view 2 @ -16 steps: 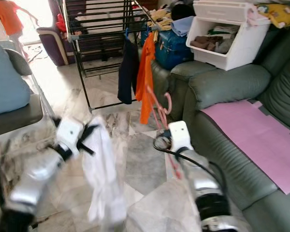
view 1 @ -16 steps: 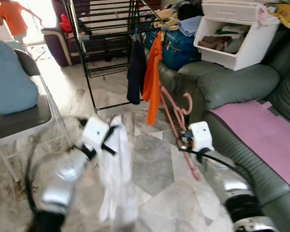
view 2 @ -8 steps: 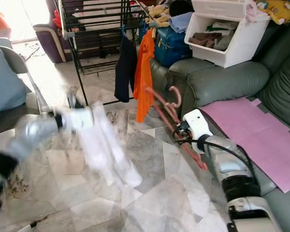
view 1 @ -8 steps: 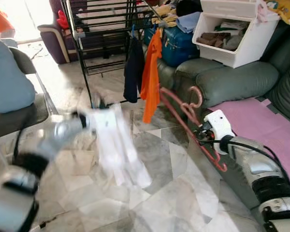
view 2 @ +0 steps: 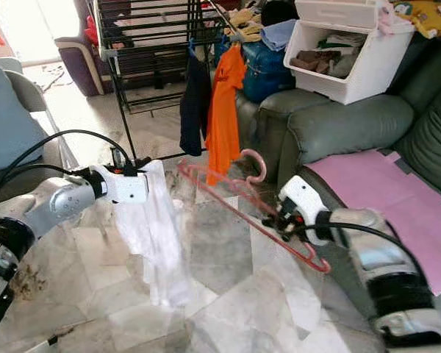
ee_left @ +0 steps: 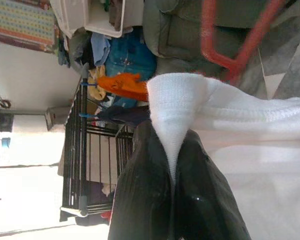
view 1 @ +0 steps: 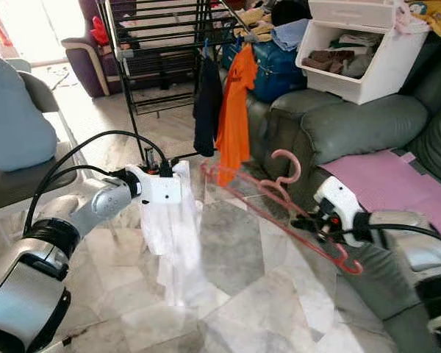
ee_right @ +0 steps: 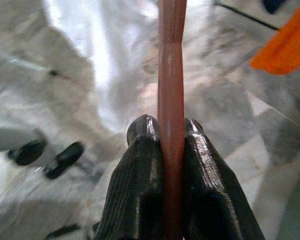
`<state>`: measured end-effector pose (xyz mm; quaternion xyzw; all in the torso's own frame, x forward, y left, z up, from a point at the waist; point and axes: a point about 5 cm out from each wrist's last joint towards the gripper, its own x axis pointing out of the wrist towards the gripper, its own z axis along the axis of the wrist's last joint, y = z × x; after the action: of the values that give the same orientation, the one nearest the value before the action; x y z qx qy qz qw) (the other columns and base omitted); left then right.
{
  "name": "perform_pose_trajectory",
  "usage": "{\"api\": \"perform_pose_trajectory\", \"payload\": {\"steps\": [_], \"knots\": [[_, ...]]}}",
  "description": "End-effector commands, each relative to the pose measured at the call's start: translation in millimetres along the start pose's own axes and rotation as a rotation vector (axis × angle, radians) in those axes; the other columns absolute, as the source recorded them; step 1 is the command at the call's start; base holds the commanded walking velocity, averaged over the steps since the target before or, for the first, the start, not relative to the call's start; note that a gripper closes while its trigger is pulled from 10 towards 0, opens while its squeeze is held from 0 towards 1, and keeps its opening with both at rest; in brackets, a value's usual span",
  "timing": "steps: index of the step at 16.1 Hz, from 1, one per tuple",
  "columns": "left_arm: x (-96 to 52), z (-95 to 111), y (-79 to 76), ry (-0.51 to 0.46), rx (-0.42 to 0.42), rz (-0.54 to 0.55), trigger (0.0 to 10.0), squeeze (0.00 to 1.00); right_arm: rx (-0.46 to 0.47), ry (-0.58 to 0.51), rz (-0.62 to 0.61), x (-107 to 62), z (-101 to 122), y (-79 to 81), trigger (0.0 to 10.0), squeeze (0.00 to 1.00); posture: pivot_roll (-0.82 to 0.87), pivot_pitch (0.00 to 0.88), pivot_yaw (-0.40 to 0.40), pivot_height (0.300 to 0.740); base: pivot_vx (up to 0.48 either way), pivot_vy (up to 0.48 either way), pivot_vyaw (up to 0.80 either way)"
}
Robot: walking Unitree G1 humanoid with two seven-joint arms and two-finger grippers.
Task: Hang hanger
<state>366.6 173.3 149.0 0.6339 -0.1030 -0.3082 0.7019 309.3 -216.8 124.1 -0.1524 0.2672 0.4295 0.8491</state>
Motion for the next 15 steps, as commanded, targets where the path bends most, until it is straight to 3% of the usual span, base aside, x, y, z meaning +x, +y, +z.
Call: {"api": "perform_pose_trajectory", "payload": {"steps": [1, 5, 8, 12, 15], "knots": [[2.4, 2.1, 13.6, -0.017, 0.031, 0.039, 10.0, 0.00, -0.025, -0.012, 0.051, -3.2, 6.3, 3.0, 10.0, 0.00, -0.10, 0.000, 0.038, 0.740, 0.000, 0.000, 0.00], [1.9, 1.0, 7.0, -0.033, 0.009, 0.016, 10.0, 0.00, -0.061, 0.006, 0.224, -22.9, 6.6, 12.0, 10.0, 0.00, -0.10, 0.000, 0.039, 0.740, 0.000, 0.000, 0.00], [1.7, -0.2, 5.3, -0.028, 0.009, 0.011, 10.0, 0.00, -0.092, 0.034, 0.271, -29.7, 4.9, 15.4, 10.0, 0.00, -0.11, 0.000, 0.043, 0.740, 0.000, 0.000, 0.00], [1.7, 0.4, 1.5, -0.036, -0.016, 0.004, 10.0, 0.00, -0.127, 0.028, 0.127, -24.7, 5.4, 0.9, 10.0, 0.00, -0.11, 0.000, 0.051, 0.740, 0.000, 0.000, 0.00], [0.4, 2.1, 0.7, -0.059, -0.032, 0.014, 10.0, 0.00, -0.133, 0.036, 0.097, -21.4, 2.7, -0.8, 10.0, 0.00, -0.10, 0.000, 0.050, 0.740, 0.000, 0.000, 0.00]]}}
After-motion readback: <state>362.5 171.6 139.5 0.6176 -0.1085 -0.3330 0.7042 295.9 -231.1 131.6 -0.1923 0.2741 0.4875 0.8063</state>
